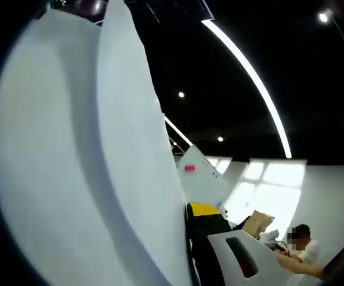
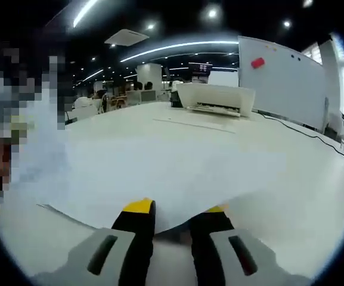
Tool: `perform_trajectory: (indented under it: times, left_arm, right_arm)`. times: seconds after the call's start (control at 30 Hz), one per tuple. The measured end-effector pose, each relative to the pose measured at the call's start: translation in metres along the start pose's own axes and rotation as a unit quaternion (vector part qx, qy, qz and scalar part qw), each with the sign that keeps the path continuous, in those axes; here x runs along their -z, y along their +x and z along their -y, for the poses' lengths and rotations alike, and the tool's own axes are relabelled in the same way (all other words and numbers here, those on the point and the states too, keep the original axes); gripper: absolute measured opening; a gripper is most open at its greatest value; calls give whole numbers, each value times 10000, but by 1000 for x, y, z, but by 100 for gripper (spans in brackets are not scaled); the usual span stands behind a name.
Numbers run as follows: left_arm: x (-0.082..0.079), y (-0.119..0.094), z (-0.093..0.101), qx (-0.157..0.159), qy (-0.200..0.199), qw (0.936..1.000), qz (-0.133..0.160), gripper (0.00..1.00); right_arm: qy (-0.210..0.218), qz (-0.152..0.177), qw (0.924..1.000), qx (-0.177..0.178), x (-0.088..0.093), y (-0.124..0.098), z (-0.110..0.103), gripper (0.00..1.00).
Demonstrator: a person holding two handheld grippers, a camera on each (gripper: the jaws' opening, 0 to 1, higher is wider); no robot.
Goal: Organize the stack of printing papers by aligning and flattening the scattered papers on the table
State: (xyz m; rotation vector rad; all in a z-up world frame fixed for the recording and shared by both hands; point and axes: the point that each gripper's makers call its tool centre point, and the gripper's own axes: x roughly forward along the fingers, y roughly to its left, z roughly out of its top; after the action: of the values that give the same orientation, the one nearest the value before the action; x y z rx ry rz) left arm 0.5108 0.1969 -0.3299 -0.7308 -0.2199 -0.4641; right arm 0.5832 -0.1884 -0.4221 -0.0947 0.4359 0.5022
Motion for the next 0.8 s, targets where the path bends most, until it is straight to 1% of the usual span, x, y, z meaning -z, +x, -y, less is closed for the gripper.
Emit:
perform_trajectory:
  times: [0.17,0.23,0.33,0.4,0.43,0.47,0.63,0.67,0.7,0.8]
  left_arm:
    - [0,0,0,0,4,10000,2,7]
    - [0,0,-1,-2,-10,10000,9,7]
    - [-1,0,-1,-7,-23,10000,20,7]
    - [-1,0,-1,-4,-15,10000,20,7]
    - [-1,0,-1,-4,-15,10000,20,7]
    - [-1,0,-2,-5,-17,10000,19,7]
    - [-1,0,-2,-3,-14,10000,19,7]
    - [-1,0,-2,-3,-14,10000,20,7]
    - [-1,0,-2,-5,-15,10000,20,7]
    - [-1,0,-2,-6,-15,10000,20,7]
  right_arm:
    - [14,0,10000,-1,-1,4,8,18]
    - [52,33,9999,81,-1,5,11,16]
    - [73,61,9998,196,-1,5,14,12]
    - [106,51,9997,209,0,4,16,5]
    - [139,65,9997,200,-1,4,16,4]
    - [211,61,9995,221,-1,5,22,3]
    - [338,100,9991,246,-2,4,25,0]
    - [360,121,9990,253,-3,4,26,0]
    - [524,275,9980,230,-8,2,28,0]
    - [727,404,9964,164,-11,1,31,0]
